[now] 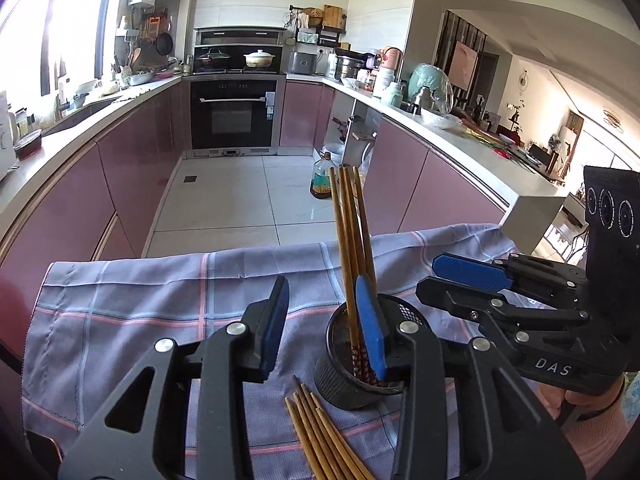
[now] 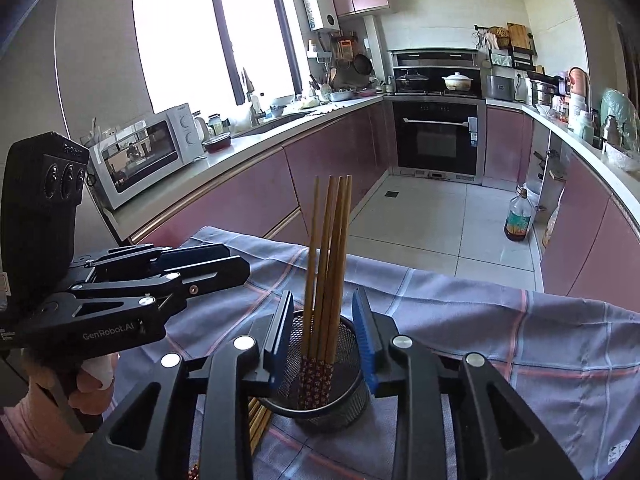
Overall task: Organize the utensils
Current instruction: 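Open the right gripper to drop the chopstick into the cup and withdraw, then move the open right gripper back over the remaining chopsticks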
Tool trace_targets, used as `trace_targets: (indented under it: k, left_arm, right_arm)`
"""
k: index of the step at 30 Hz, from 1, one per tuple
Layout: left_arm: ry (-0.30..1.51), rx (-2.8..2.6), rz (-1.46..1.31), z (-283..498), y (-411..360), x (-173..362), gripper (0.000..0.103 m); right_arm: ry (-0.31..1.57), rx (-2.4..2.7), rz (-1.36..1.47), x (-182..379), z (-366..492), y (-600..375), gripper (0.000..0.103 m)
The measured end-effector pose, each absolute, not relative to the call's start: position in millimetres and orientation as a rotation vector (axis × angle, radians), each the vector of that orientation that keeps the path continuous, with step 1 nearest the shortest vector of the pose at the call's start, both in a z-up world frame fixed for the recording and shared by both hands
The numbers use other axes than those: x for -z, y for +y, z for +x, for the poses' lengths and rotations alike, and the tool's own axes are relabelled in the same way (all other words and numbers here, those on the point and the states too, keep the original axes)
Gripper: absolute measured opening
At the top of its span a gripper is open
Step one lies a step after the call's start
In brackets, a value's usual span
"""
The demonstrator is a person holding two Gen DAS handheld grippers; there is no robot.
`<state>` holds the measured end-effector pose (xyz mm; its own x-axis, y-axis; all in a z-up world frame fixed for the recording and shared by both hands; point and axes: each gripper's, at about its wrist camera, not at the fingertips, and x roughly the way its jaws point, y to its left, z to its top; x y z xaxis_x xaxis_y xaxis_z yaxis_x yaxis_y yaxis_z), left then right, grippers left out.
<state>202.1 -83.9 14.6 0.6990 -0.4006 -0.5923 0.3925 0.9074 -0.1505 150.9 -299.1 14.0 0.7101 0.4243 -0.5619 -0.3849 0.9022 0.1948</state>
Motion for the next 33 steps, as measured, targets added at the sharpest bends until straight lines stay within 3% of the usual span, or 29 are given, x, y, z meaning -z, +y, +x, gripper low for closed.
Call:
trace_targets:
  k: [20, 33]
  left_arm:
    - [0.560, 0.365, 0.003, 118, -55, 2, 0.050]
    - [0.702, 0.296, 0.012, 99, -29, 59, 0.052]
  right_arm:
    - [0.620, -0.522, 0.076, 2, 97, -287, 0.035]
    - [0.808, -0.571, 0.074, 60, 86, -266, 0.036]
